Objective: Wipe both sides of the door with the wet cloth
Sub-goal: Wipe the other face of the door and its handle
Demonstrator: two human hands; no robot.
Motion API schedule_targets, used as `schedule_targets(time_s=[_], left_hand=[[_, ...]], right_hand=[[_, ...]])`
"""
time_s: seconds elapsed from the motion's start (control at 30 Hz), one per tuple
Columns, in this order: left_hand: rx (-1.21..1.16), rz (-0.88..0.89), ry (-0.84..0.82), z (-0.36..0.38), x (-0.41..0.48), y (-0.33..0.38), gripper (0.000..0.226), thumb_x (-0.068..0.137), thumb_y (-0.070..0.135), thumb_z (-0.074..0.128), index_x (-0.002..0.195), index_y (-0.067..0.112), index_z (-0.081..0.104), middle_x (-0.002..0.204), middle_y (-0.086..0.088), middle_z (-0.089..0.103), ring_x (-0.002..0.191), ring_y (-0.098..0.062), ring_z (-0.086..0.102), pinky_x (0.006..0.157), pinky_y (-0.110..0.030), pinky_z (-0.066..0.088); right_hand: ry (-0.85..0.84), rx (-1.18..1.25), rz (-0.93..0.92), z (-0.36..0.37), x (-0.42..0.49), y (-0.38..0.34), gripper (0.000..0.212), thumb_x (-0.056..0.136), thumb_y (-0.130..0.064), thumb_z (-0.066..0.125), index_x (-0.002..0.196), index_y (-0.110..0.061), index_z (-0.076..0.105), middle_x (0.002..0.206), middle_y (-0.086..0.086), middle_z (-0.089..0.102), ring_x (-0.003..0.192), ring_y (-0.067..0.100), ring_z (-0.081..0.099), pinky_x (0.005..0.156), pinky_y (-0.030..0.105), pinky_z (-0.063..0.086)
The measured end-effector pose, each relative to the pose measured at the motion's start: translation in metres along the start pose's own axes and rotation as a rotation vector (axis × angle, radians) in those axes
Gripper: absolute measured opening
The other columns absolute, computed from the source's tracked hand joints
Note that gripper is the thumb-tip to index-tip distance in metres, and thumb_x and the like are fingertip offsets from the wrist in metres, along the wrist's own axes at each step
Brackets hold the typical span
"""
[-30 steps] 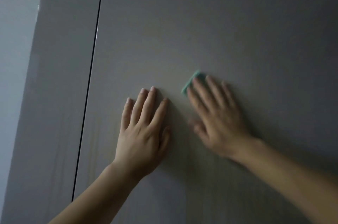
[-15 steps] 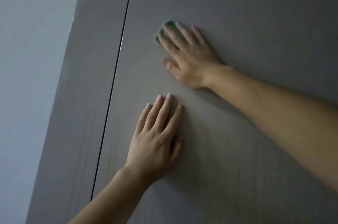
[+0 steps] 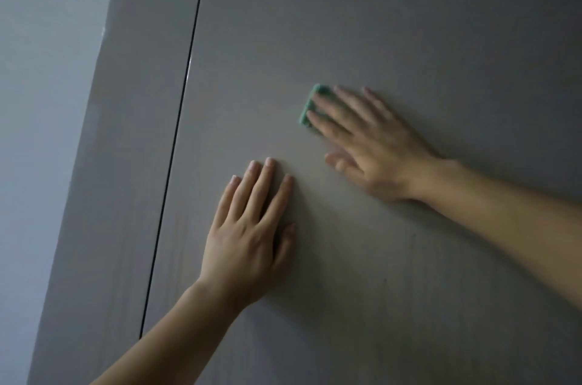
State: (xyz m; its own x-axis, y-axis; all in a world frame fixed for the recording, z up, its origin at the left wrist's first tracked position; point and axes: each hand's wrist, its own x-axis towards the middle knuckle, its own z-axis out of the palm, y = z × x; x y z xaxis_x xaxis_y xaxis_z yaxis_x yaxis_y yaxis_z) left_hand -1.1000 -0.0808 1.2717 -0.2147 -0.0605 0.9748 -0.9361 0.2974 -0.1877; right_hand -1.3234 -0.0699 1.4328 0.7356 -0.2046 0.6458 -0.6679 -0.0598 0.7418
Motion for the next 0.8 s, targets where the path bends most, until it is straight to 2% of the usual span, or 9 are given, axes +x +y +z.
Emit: schedule_targets(time_s=[0.1,0.17,0.33,0.37,0.5,0.53,0.7,0.77,0.8], left_hand=[[0.002,-0.092,0.004,-0.001,0.005,0.016,0.062,0.100,0.043,0.042,0.153,0.010,0.045,0.165,-0.019,0.029,0.155,-0.038,0.021,0.126,-0.055,0.018],[-0.013,-0.113,0.007,-0.001,0.013,0.032,0.061,0.099,0.044,0.042,0.152,0.013,0.046,0.164,-0.020,0.030,0.153,-0.040,0.024,0.125,-0.053,0.016],[-0.038,-0.028,-0.023,0.009,0.023,0.059,0.064,0.100,0.045,0.040,0.156,0.013,0.041,0.167,-0.018,0.026,0.156,-0.036,0.018,0.126,-0.054,0.014],[-0.027,-0.028,-0.028,0.010,0.023,0.060,0.065,0.099,0.044,0.040,0.156,0.013,0.040,0.167,-0.018,0.024,0.157,-0.036,0.017,0.127,-0.054,0.013],[-0.004,-0.017,-0.018,0.010,0.022,0.057,0.065,0.099,0.043,0.041,0.157,0.013,0.038,0.167,-0.017,0.024,0.157,-0.036,0.017,0.126,-0.055,0.015],[-0.004,-0.020,-0.016,0.009,0.022,0.058,0.065,0.099,0.043,0.041,0.157,0.012,0.038,0.167,-0.017,0.024,0.157,-0.036,0.017,0.126,-0.055,0.015],[-0.004,-0.030,-0.020,0.011,0.022,0.061,0.065,0.100,0.042,0.043,0.157,0.012,0.038,0.167,-0.018,0.023,0.157,-0.037,0.016,0.126,-0.056,0.015],[0.003,-0.026,-0.016,0.010,0.022,0.061,0.065,0.099,0.041,0.044,0.157,0.011,0.038,0.167,-0.018,0.024,0.156,-0.037,0.017,0.126,-0.055,0.015],[0.010,-0.023,-0.016,0.009,0.022,0.060,0.065,0.100,0.041,0.044,0.157,0.011,0.038,0.167,-0.018,0.024,0.156,-0.037,0.018,0.126,-0.055,0.016]], right_hand=[[0.040,0.038,0.487,-0.013,-0.011,0.074,0.078,0.095,-0.058,0.015,0.162,-0.020,0.018,0.171,0.007,0.010,0.155,0.035,0.015,0.124,0.055,0.010],[0.065,0.039,0.596,-0.013,-0.021,0.067,0.079,0.095,-0.059,0.015,0.162,-0.017,0.019,0.170,0.010,0.010,0.154,0.038,0.015,0.124,0.056,0.010],[-0.005,-0.010,0.056,0.007,-0.073,0.006,0.071,0.099,-0.053,0.031,0.161,-0.017,0.026,0.169,0.009,0.019,0.155,0.035,0.019,0.125,0.056,0.016],[0.012,-0.028,0.061,0.005,-0.073,0.023,0.070,0.099,-0.053,0.030,0.160,-0.018,0.026,0.169,0.009,0.019,0.154,0.035,0.020,0.124,0.056,0.016],[0.065,0.046,0.603,-0.007,-0.060,0.090,0.077,0.096,-0.057,0.017,0.162,-0.016,0.021,0.170,0.010,0.013,0.154,0.038,0.017,0.124,0.056,0.013],[0.084,0.048,0.629,-0.005,-0.060,0.079,0.077,0.096,-0.057,0.019,0.161,-0.015,0.021,0.170,0.012,0.014,0.153,0.040,0.018,0.124,0.057,0.013],[0.016,0.011,0.104,0.018,-0.128,-0.031,0.074,0.099,-0.054,0.037,0.161,-0.017,0.024,0.169,0.009,0.017,0.155,0.037,0.016,0.123,0.059,0.017],[0.007,-0.007,0.031,0.019,-0.135,-0.016,0.071,0.100,-0.052,0.036,0.161,-0.019,0.025,0.169,0.008,0.018,0.155,0.036,0.019,0.124,0.057,0.019],[0.026,-0.022,0.093,0.019,-0.130,0.002,0.070,0.100,-0.052,0.034,0.161,-0.019,0.026,0.169,0.008,0.020,0.154,0.037,0.021,0.123,0.057,0.020]])
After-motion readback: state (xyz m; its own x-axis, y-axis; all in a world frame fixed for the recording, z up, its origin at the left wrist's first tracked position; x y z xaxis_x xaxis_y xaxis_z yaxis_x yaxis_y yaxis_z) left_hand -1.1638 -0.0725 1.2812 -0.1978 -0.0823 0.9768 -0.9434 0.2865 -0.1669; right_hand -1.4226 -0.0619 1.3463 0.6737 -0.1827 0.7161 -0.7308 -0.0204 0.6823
